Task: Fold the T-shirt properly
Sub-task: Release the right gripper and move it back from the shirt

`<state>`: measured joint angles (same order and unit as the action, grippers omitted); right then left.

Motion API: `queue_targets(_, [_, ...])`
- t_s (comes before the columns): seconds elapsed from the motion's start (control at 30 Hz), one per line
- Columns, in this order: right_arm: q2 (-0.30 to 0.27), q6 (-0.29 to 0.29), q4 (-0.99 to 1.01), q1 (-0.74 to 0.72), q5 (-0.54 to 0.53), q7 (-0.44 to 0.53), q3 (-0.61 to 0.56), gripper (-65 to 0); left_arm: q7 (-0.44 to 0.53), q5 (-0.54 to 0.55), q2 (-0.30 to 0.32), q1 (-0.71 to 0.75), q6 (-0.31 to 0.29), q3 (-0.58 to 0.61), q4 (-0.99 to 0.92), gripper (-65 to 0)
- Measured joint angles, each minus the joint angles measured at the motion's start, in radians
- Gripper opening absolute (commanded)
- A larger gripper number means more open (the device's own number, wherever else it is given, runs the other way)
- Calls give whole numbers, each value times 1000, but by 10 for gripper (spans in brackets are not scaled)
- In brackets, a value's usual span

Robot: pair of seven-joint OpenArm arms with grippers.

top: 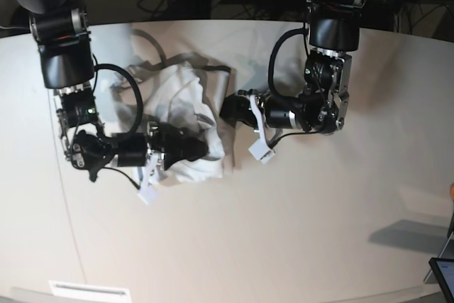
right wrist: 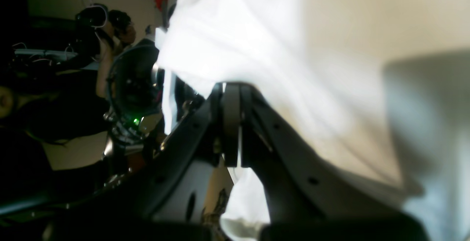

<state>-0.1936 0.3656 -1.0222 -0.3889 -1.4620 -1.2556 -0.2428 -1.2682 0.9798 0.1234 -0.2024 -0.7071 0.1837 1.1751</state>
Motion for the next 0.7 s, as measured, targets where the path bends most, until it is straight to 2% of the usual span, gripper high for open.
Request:
queue_targets(0.17, [4, 0, 117, -46, -7, 84, -89, -650, -10, -2, 4, 26, 2, -2, 55, -640])
queue_targets(0.23, [3, 18, 183, -53, -33, 129, -120, -650, -18, -14, 5, 34, 3, 0, 79, -640])
queue_targets(0.4, [-4, 19, 235, -74, -62, 182, -187, -650, -26, -12, 47, 59, 3, 0, 132, -640])
queue_targets(0.47, [-4, 23, 233, -74, -62, 183, -192, -650, -31, -23, 60, 59, 3, -5, 150, -640])
queue_targets(0.57, [-4, 11, 156, -57, -18, 181, -192, -650, -41, -32, 60, 76, 10, -88, 161, -640])
queue_targets(0.7, [5, -13, -25, -3, 19, 81, -178, -650, -45, -20, 74, 100, 10, -188, 160, -640])
